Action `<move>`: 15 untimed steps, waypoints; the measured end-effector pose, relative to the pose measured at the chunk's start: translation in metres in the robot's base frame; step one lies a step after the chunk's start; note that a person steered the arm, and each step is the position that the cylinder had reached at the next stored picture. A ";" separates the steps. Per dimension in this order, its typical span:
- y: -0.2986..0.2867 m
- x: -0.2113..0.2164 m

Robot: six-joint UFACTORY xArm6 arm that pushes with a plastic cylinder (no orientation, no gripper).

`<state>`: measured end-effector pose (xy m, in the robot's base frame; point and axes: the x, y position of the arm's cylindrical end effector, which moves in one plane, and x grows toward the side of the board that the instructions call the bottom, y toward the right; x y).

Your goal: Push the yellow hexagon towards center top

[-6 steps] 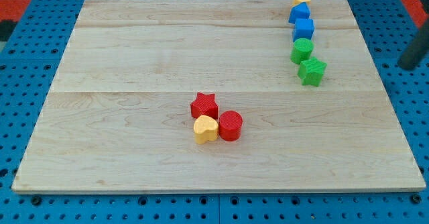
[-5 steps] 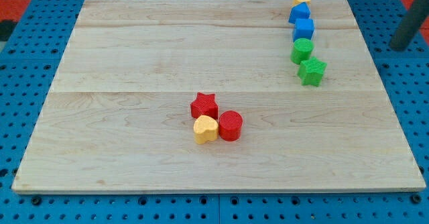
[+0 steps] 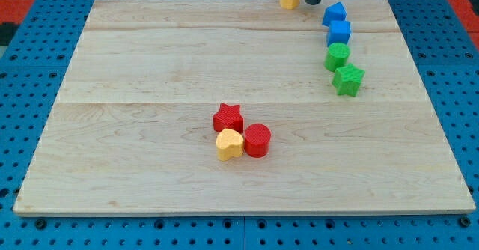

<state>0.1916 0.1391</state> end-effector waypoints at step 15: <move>0.191 0.053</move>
